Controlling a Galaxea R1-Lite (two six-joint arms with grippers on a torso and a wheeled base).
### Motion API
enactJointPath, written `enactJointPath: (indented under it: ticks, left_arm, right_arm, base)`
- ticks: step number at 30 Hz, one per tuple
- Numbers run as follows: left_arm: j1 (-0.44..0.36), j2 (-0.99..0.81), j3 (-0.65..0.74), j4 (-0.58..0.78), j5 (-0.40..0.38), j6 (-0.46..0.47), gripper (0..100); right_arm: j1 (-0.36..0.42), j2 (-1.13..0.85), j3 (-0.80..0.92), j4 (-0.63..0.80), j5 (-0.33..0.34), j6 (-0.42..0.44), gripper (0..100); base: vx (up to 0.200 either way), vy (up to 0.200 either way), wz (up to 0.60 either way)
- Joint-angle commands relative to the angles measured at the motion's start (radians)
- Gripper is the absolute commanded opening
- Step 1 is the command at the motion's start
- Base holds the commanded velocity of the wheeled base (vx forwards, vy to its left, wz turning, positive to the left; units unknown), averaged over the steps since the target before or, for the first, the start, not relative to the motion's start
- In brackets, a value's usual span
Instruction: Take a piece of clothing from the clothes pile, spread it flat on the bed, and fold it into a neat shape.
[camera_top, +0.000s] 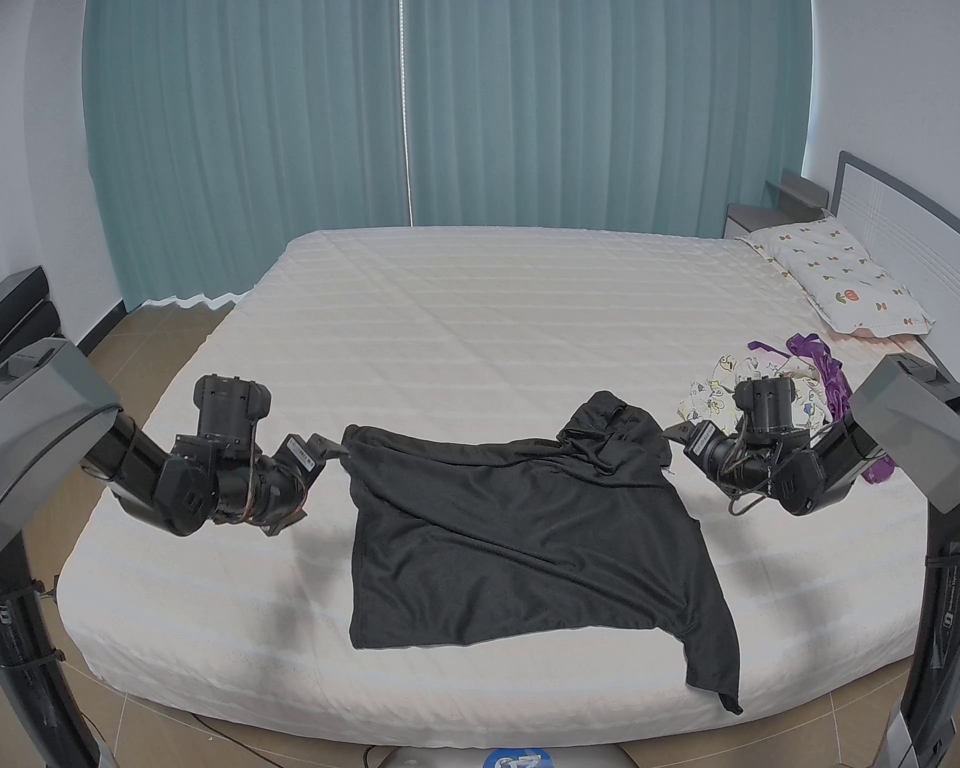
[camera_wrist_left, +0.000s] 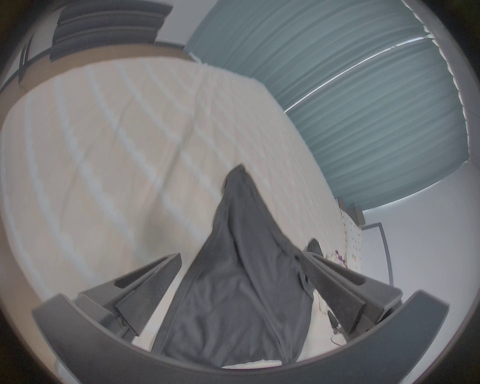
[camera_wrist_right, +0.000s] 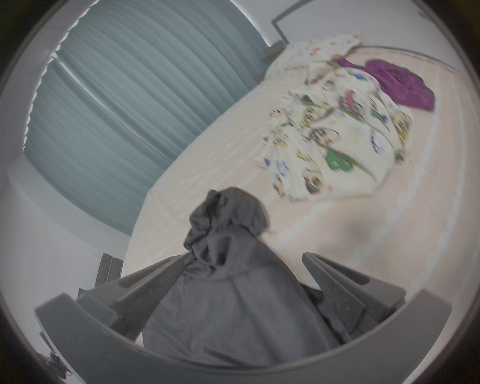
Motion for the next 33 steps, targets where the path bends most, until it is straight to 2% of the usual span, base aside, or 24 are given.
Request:
enactJointPath:
  ticks: [1, 4, 11, 16, 24, 28, 33]
  left_arm:
    - [-0.039, -0.115, 0.179, -0.004, -0.074, -0.044, 100]
    - [-0.081, -0.11, 0.252, -0.036, -0.074, -0.042, 100]
    - [-0.132, 0.001, 0.308, -0.177, -0.057, -0.033, 100]
    - [-0.155, 0.058, 0.299, -0.183, -0.003, -0.032, 100]
    - [-0.203, 0.089, 0.299, -0.183, 0.071, -0.024, 100]
    - [-0.22, 0.112, 0.299, -0.185, 0.115, 0.016, 100]
    - [-0.239, 0.126, 0.293, -0.188, 0.127, 0.027, 100]
  right_arm:
    - [-0.002, -0.065, 0.174, -0.024, 0.071, 0.066, 100]
    - [-0.018, -0.082, 0.24, -0.078, 0.11, 0.065, 100]
    - [-0.02, -0.108, 0.324, -0.114, 0.119, 0.043, 100]
    - [-0.017, -0.094, 0.35, -0.165, 0.117, 0.022, 100]
    - [-0.014, -0.087, 0.352, -0.171, 0.119, 0.02, 100]
    - [-0.014, -0.087, 0.356, -0.174, 0.117, 0.02, 100]
    - [-0.012, -0.087, 0.356, -0.174, 0.119, 0.02, 100]
  base:
    - [0.0, 0.0, 0.0]
    - [0.0, 0.0, 0.0]
    - [0.0, 0.0, 0.0]
    - [0.0, 0.0, 0.0]
    - [0.0, 0.0, 0.0]
    - [0.0, 0.0, 0.0]
    - [0.0, 0.0, 0.0]
